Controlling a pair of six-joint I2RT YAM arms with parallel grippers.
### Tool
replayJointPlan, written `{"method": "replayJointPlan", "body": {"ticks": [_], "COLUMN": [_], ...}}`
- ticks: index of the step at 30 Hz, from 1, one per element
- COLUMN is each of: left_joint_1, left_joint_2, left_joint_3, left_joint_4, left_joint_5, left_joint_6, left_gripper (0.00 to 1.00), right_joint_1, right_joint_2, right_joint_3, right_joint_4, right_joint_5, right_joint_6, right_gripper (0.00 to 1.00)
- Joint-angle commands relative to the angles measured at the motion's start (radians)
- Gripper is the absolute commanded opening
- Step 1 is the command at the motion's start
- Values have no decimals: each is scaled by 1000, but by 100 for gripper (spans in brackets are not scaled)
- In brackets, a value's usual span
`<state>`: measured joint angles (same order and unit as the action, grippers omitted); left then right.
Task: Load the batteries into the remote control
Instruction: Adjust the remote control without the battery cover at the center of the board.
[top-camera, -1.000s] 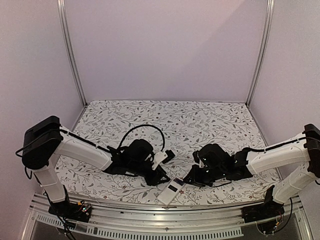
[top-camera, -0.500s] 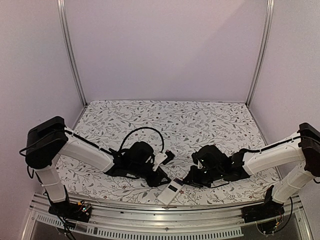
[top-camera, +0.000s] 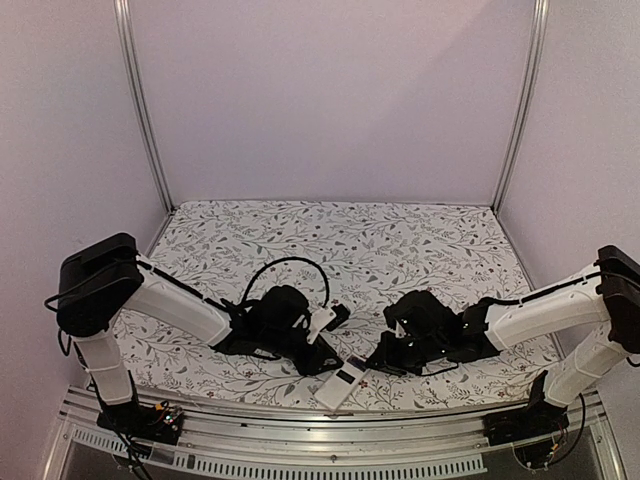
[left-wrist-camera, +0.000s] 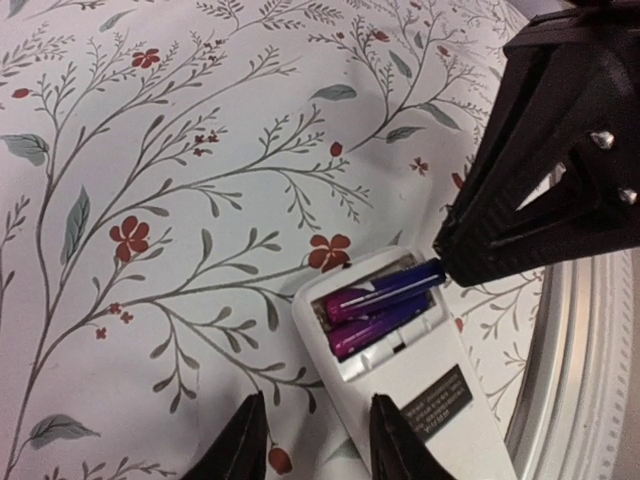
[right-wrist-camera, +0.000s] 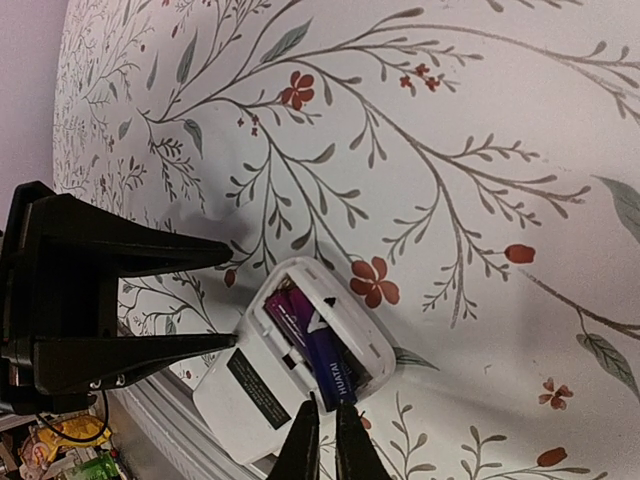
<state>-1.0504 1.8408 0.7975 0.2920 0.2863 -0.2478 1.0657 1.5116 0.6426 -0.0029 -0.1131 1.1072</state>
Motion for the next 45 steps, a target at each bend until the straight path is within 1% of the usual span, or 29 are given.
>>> {"method": "replayJointPlan", "body": {"ticks": [1,9,16,30,37,45], "left_joint_1": [4,3,2,2,1,0], "left_joint_2": [15,15,17,27,47,53], "left_joint_3": [-5,-5,-6,-10,-18,-27], "left_joint_4": [16,19,23,35,56,63], "left_joint_5": [21,29,38,54,62,63], "left_joint_6": [-10,-16,-18,-22,-20,-14], "left_gripper": [35,35,35,34,31,29], "right_joint_1": [-3,-3,-3,-3,-3,-3], "right_joint_2": [13,20,28,56,90,138], "right_joint_3": [15,17,18,28,43,45], "right_joint_4": [-25,-30,-15,8,30,44], "right_joint_5": [15,8,19,7,7,4], "right_joint_6": [5,7,12,5,-7,-18], "right_gripper": [7,5,6,1,1,0]}}
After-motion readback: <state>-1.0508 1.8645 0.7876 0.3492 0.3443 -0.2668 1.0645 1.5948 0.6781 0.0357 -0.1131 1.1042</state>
